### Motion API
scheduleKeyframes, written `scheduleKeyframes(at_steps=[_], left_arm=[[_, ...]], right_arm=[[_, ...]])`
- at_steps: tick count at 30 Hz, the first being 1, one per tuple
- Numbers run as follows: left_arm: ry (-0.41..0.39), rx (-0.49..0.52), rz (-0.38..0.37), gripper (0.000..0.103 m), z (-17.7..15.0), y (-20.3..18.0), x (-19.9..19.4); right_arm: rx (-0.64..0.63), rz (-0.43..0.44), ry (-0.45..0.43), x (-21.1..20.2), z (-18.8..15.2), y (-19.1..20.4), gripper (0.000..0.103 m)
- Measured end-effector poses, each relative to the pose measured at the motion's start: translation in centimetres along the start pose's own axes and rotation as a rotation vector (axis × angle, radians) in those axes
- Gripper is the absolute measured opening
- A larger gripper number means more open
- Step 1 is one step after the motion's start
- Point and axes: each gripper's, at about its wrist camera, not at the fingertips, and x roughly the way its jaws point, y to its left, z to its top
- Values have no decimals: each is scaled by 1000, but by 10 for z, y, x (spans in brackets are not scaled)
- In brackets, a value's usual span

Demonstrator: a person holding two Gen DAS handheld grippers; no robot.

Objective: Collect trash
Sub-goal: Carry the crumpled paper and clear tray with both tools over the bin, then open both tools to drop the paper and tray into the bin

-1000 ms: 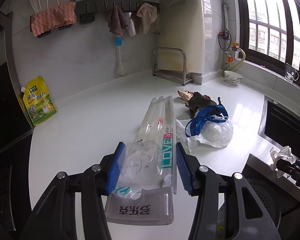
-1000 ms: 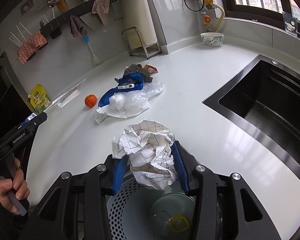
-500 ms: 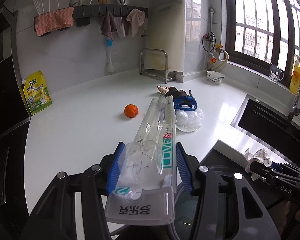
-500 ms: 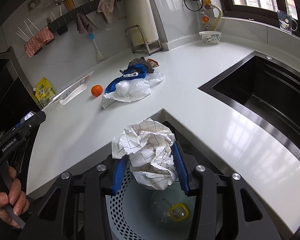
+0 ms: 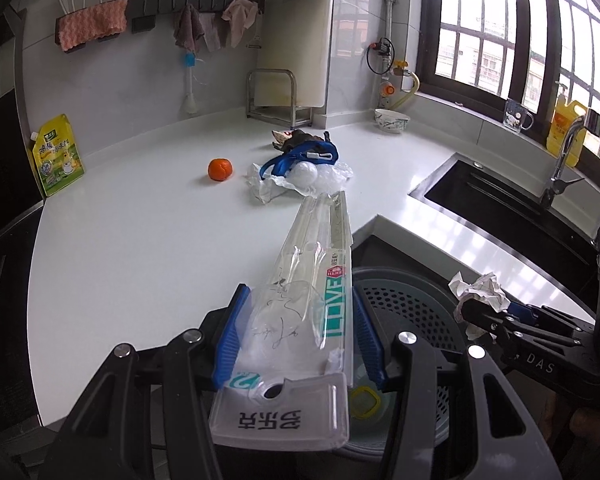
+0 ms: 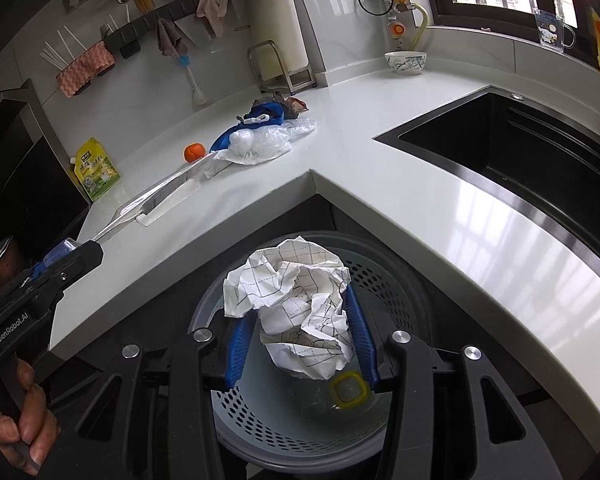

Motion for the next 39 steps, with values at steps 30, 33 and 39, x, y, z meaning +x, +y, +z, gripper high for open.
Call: scheduleKeyframes(at_steps=[30,33,39], left_arm=[[208,52,-13,50,-50,-37,68],[228,50,-10,51,-52,-36,74],[243,40,-8,67,-54,-36,76]], right_arm=[[17,-123,71,52,-37,-30,43],[8,-124,83,56,-38,-29,43],[4,-132,91,58,-38,-29,54]])
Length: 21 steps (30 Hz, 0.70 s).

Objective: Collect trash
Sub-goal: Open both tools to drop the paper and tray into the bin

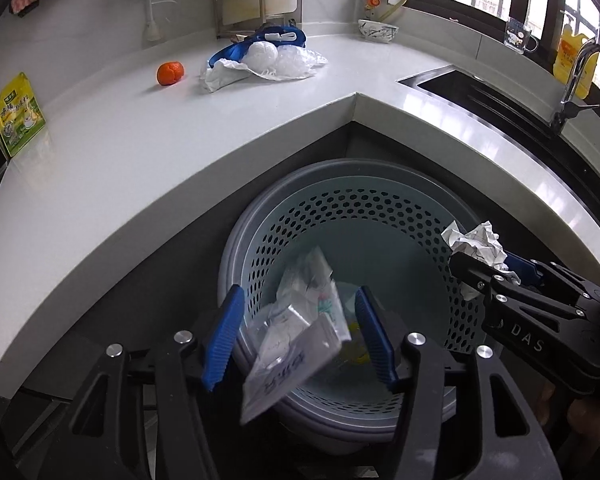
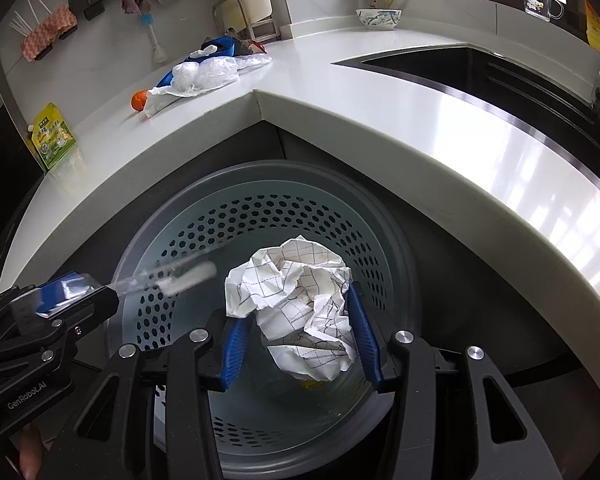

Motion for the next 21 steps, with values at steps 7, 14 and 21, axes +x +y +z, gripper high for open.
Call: scheduleKeyframes(at_steps=[7,14,21], left_arm=[[-4,-13,13,76,-1,4,-1],[-9,-21,15,77,-2,8,-3],[-5,-27,-1,78,-2,10,-3]], right_arm=[[22,-9,-16,-7,1,-7,66],[29,-11,-17,-10,-2,-8,67],[12,-8,-22,-17,-4,-3,67]])
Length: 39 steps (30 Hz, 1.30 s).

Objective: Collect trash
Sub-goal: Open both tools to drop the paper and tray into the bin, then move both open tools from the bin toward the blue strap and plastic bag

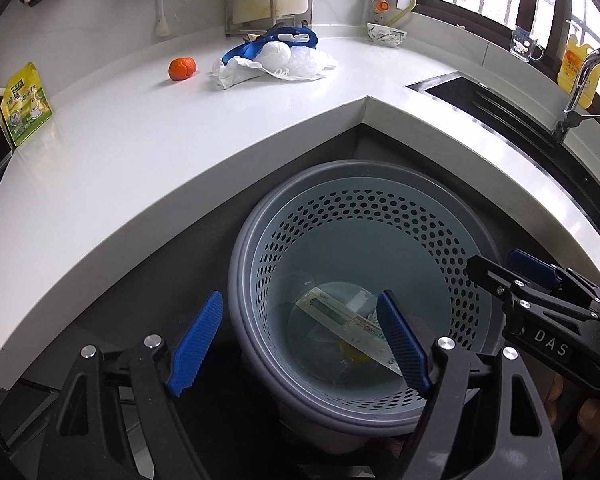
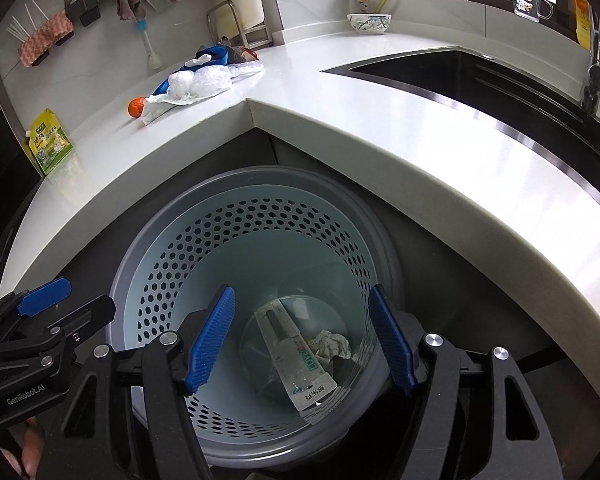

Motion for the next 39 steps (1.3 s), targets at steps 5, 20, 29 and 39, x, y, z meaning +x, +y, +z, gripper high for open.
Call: scheduleKeyframes(at_steps=[5,20,29,39], left_arm=[[-12,5,6,79,-1,1,-4],[-41,14,6,80,-1,0,-18],[-40,24,11,80,0,-2,-19],[-35,33,19,80,4,-6,-21]], right_arm=[[-3,-5,-14,-6,0,1,67],[-9,-9,-60,-23,4,1,70],[0,0,-67,-24,5,-1,70],[18,15,-77,-25,7,-8,70]])
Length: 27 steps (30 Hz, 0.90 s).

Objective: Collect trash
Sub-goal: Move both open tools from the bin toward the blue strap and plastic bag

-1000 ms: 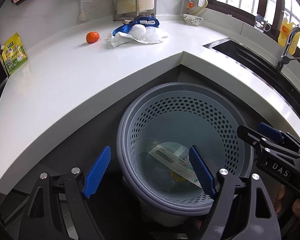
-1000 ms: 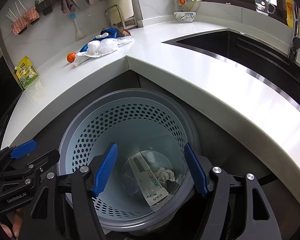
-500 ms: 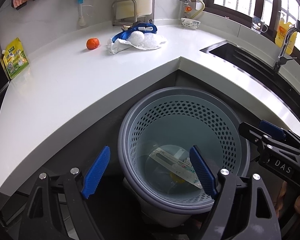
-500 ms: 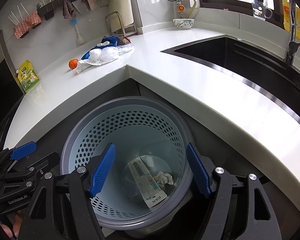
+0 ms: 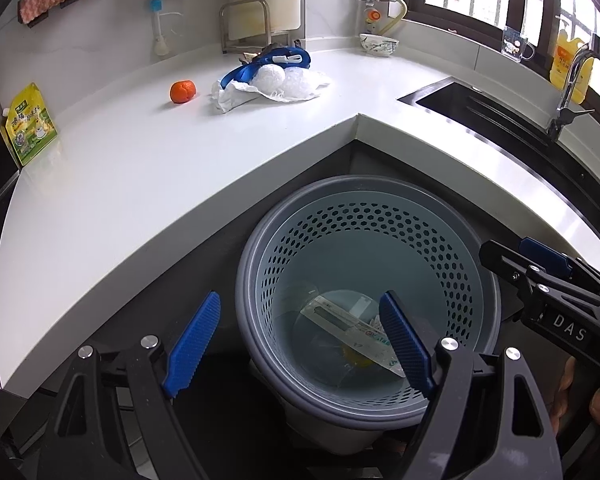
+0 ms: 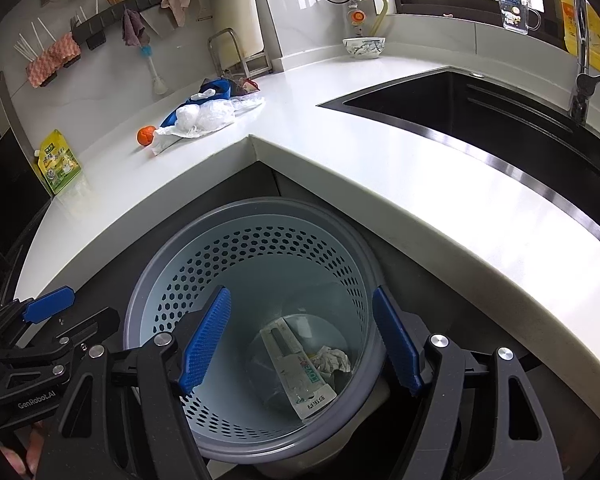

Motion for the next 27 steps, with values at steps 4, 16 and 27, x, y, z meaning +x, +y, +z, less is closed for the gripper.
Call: scheduleKeyframes(at_steps=[4,16,27], left_arm=[[-12,0,-7,80,6,0,-6],[-69,-23,-18,81,38,10,-20],[-84,-50,-12,82,66,28,-5]], right_arm=[[1,9,-17,-4,6,-1,70],[-24,49,-49,-5,37,13,70],[-17,67,-66,11,76,15,71]])
